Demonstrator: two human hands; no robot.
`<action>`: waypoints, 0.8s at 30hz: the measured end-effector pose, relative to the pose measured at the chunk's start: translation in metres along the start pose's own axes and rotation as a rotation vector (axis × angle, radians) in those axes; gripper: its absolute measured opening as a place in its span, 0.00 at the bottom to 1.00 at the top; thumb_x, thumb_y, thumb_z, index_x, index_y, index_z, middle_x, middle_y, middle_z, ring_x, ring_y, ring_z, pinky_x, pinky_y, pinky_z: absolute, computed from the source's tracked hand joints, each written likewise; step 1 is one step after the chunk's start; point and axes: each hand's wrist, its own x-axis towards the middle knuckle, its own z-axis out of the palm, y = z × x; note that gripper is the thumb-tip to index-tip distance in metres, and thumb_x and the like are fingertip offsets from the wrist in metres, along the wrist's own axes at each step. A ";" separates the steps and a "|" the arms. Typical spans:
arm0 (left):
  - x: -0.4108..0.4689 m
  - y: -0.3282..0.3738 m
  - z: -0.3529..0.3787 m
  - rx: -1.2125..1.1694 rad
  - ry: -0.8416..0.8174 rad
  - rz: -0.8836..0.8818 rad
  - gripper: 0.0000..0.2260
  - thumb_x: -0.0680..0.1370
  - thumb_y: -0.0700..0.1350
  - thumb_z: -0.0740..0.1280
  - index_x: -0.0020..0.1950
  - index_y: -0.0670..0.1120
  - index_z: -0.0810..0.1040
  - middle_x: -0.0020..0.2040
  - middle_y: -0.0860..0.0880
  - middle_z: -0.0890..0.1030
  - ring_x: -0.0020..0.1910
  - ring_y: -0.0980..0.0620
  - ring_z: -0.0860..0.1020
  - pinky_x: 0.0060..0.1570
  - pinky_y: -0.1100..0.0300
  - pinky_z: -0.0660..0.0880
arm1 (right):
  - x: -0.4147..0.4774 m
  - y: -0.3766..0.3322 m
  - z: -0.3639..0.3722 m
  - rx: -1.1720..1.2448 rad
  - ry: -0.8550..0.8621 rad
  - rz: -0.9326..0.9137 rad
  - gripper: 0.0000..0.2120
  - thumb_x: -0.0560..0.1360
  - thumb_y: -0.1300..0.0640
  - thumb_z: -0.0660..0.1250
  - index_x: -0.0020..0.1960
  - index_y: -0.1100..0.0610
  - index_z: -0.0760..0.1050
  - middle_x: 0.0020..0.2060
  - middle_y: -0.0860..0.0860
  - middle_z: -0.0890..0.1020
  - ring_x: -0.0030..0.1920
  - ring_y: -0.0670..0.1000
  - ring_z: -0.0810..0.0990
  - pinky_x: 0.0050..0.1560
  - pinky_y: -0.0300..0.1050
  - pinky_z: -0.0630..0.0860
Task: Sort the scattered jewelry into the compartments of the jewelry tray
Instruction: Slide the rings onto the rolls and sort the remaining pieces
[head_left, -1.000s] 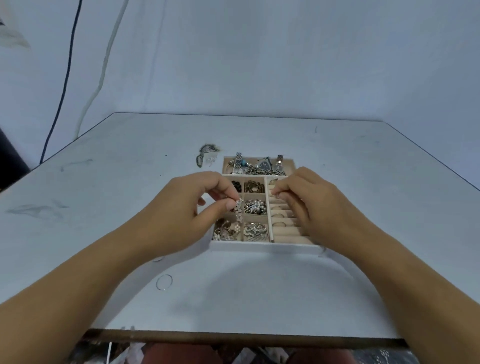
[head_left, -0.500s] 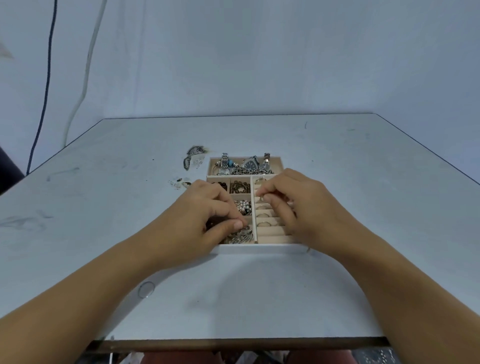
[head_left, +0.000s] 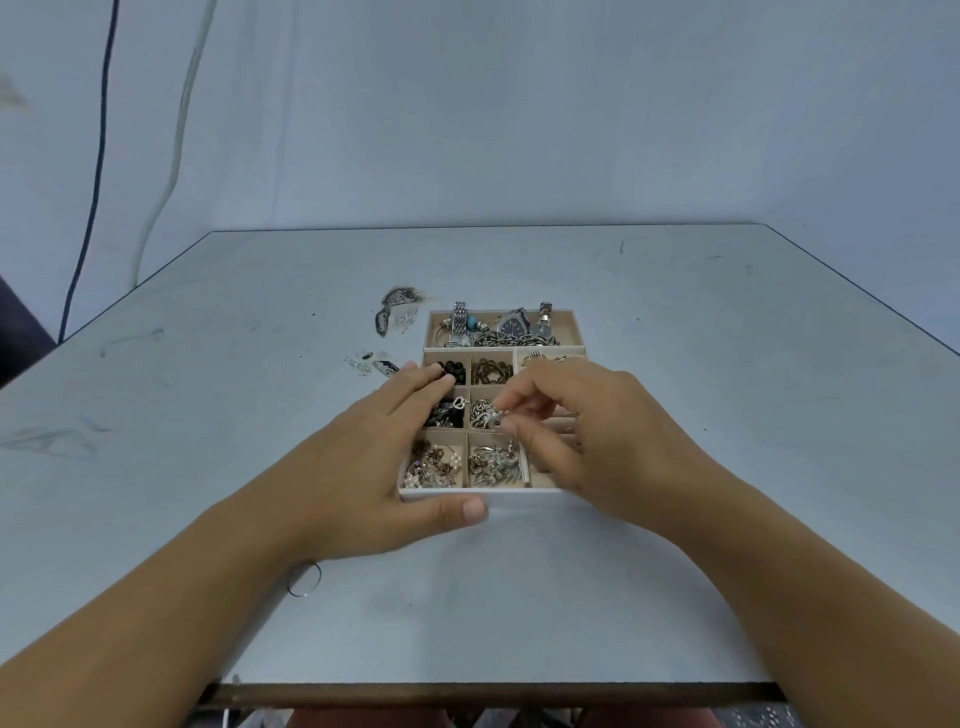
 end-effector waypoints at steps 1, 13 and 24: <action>0.000 0.000 0.000 -0.006 0.003 0.001 0.50 0.63 0.79 0.55 0.78 0.55 0.47 0.77 0.62 0.45 0.75 0.66 0.43 0.72 0.63 0.50 | 0.000 0.000 0.001 0.010 -0.007 0.009 0.04 0.73 0.56 0.70 0.47 0.48 0.77 0.37 0.37 0.77 0.43 0.43 0.77 0.43 0.40 0.75; -0.001 -0.002 0.002 -0.026 0.013 0.019 0.49 0.64 0.78 0.55 0.78 0.56 0.46 0.77 0.64 0.45 0.74 0.68 0.41 0.71 0.66 0.47 | 0.002 0.007 0.008 -0.103 -0.078 -0.014 0.06 0.73 0.49 0.65 0.44 0.49 0.79 0.42 0.43 0.79 0.47 0.49 0.75 0.49 0.50 0.73; -0.008 -0.032 -0.039 -0.046 0.155 -0.070 0.36 0.69 0.74 0.52 0.73 0.57 0.65 0.70 0.62 0.66 0.64 0.60 0.70 0.61 0.62 0.69 | 0.011 -0.002 0.015 -0.272 -0.267 0.176 0.28 0.77 0.37 0.49 0.74 0.46 0.59 0.74 0.44 0.62 0.74 0.46 0.56 0.74 0.50 0.55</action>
